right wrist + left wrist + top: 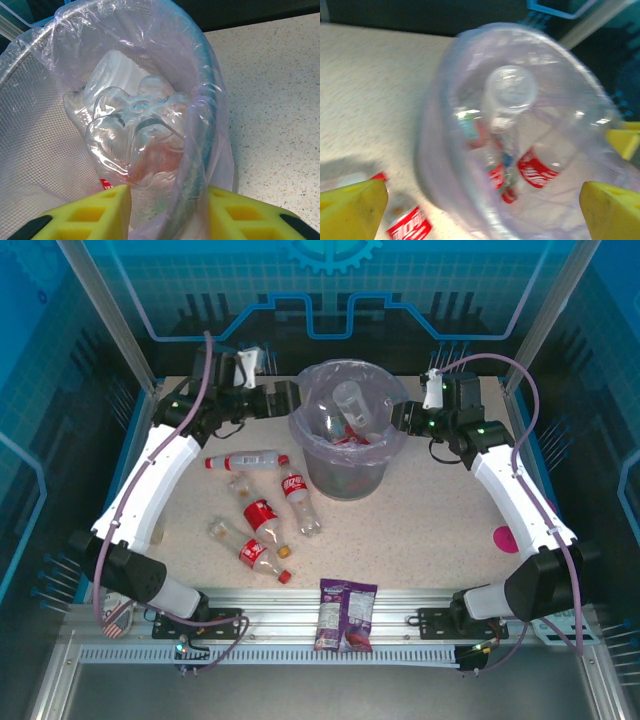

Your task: Put the plastic bottles in the bin

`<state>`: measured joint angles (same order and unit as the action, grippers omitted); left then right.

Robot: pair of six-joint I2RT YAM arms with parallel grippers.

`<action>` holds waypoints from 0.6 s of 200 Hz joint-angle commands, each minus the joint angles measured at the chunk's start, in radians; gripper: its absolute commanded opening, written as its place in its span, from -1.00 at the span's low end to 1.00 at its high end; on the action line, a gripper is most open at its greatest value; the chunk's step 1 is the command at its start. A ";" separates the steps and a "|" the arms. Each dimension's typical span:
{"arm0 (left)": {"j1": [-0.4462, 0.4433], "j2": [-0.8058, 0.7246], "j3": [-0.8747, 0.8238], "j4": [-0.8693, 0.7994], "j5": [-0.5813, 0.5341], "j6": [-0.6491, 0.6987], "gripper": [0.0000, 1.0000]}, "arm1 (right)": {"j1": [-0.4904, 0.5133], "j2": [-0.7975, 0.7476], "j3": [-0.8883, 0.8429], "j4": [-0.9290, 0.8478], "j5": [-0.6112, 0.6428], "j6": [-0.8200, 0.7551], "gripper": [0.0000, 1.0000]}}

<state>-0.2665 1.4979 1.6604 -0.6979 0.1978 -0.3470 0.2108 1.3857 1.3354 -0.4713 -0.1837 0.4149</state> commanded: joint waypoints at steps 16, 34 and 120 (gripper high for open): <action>0.154 -0.008 -0.133 0.012 -0.062 -0.014 0.98 | 0.018 -0.019 0.016 0.007 -0.013 -0.008 -0.20; 0.173 0.030 -0.156 0.007 -0.086 0.141 0.98 | 0.019 -0.022 0.016 0.004 -0.013 -0.010 -0.20; 0.171 0.310 -0.137 -0.096 -0.052 0.859 0.98 | 0.018 -0.020 0.010 0.016 -0.019 0.005 -0.20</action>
<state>-0.0929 1.7416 1.5047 -0.7269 0.1356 0.2550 0.2108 1.3857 1.3354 -0.4713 -0.1841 0.4152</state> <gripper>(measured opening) 0.991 0.402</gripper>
